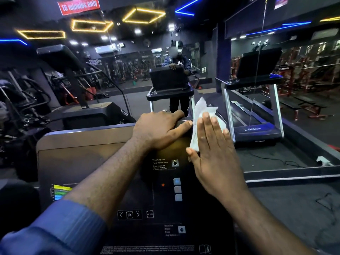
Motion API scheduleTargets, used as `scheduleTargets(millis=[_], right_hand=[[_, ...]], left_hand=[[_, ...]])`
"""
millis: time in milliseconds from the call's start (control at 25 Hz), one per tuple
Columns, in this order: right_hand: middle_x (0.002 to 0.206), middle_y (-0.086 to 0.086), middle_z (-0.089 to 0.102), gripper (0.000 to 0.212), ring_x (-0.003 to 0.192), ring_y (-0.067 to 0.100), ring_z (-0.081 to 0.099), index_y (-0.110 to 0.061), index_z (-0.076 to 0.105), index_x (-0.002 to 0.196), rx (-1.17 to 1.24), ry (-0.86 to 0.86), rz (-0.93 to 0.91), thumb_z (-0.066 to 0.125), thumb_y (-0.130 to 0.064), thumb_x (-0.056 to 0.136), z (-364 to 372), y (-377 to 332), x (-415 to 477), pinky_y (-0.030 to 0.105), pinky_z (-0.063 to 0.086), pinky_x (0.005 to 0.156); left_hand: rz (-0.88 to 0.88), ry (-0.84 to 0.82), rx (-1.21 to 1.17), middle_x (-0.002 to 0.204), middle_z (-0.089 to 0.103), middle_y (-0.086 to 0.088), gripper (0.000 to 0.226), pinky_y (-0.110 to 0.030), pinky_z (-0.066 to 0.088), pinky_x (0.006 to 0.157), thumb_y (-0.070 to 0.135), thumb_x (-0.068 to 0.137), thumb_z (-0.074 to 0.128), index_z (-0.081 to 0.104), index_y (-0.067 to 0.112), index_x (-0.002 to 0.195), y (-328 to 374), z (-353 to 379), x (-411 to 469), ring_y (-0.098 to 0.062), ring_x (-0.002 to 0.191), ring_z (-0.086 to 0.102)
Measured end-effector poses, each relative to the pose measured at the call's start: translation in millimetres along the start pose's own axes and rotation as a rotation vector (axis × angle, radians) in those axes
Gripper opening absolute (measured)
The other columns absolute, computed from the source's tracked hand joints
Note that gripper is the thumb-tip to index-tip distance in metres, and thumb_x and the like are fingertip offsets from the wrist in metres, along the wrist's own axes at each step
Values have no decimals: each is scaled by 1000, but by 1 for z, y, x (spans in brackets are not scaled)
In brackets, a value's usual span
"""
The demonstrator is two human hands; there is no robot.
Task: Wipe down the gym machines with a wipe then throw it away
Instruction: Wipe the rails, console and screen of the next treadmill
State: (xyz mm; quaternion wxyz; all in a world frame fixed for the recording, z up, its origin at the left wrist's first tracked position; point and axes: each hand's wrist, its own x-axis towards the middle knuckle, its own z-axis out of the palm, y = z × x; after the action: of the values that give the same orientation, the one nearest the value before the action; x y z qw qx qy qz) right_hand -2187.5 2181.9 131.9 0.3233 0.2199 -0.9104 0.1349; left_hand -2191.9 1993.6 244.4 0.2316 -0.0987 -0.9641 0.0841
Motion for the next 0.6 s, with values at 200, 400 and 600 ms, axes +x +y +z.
scheduleTargets(millis=[200,400,600], right_hand=[[176,0,-4,75,162,19,0,-15,6,167,-6,-36,-43,32,-49,106,20,1,-80,49,15,125],[173,-1,-18,76,160,16,-15,-15,-9,166,24,12,36,23,-52,108,-5,-3,10,45,2,131],[175,6,-3,75,162,24,3,-9,6,166,13,-40,5,27,-50,107,26,-8,-96,49,14,126]], left_hand=[[-6,-27,46,101,70,1,69,-38,39,66,84,95,23,52,34,132,4,-1,2,-27,95,68],[13,46,83,107,73,1,67,-37,38,65,82,96,24,53,32,129,3,3,-2,-27,98,70],[108,158,87,113,69,8,77,-39,54,73,91,89,24,52,32,129,0,16,-8,-21,102,69]])
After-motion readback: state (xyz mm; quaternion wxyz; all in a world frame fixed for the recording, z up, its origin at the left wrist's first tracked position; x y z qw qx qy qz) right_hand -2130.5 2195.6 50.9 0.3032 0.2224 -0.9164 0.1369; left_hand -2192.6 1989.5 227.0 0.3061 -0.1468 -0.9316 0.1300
